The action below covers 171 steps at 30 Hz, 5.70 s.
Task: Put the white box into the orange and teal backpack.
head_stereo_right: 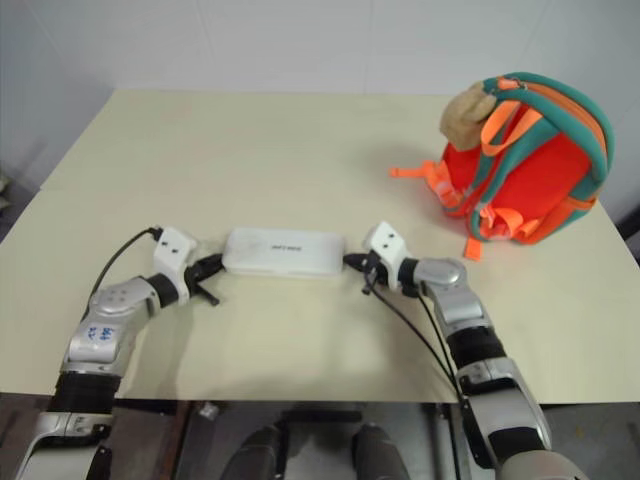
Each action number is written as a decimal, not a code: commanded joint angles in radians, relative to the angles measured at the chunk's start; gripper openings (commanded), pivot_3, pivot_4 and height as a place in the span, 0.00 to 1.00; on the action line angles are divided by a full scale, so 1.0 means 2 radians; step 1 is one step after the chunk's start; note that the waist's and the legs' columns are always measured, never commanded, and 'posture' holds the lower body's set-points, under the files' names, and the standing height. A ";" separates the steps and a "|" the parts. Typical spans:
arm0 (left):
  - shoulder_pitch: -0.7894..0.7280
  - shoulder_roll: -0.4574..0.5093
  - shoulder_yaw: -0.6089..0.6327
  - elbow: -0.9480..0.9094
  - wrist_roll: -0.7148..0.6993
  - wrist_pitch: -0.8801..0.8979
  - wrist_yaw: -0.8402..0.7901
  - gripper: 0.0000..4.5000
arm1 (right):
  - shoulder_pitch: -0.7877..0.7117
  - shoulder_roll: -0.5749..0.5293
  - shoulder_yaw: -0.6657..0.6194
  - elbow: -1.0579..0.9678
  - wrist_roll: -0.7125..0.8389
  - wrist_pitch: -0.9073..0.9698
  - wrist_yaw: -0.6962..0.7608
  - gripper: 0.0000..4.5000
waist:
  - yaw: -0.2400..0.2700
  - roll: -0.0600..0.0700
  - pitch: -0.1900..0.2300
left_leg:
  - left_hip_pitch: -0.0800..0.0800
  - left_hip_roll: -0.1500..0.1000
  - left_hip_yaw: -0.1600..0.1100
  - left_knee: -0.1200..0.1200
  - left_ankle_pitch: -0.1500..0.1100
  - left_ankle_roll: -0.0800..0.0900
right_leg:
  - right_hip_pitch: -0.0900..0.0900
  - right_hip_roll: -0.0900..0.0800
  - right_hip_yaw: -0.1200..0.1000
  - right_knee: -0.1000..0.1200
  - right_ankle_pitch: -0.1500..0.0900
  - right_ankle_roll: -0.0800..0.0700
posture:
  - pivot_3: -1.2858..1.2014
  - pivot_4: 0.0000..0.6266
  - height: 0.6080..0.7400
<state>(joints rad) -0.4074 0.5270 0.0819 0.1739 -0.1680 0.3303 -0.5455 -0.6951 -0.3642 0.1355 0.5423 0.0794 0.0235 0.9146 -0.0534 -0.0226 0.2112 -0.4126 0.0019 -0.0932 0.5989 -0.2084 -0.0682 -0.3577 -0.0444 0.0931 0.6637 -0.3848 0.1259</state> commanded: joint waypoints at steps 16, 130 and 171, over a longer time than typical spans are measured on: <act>0.071 0.027 -0.016 -0.128 -0.018 0.016 -0.083 0.00 | 0.117 -0.057 -0.011 -0.268 0.051 0.144 0.033 0.00 | 0.004 0.000 0.000 | 0.000 0.000 0.000 0.000 0.000 0.000 | 0.000 0.000 0.000 -0.001 0.000 0.000 | 0.52 0.24 1.00; -0.081 0.006 0.037 -0.049 -0.326 0.613 -0.144 0.28 | 0.171 -0.257 -0.202 -0.378 0.259 0.468 -0.045 1.00 | 0.013 0.000 0.000 | -0.005 -0.002 -0.003 0.002 0.001 0.002 | -0.001 -0.001 -0.002 -0.004 0.003 0.001 | 0.52 0.24 1.00; -0.035 0.064 0.109 0.008 -0.304 0.447 -0.112 0.28 | -0.086 -0.122 -0.181 -0.220 0.333 0.462 -0.021 0.00 | -0.014 0.000 0.000 | -0.004 0.000 -0.002 0.000 0.003 0.000 | -0.002 0.001 -0.001 -0.001 0.003 0.001 | 0.52 0.24 1.00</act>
<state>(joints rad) -0.4758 0.6174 0.2810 0.1476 -0.8414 1.2663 -0.7938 -0.8665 -0.5733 -0.2034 0.2803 0.5969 0.7768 0.8292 -0.0821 -0.0223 0.2115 -0.4204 0.0026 -0.0972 0.5990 -0.2026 -0.0690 -0.3622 -0.0433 0.0905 0.6612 -0.3792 0.1274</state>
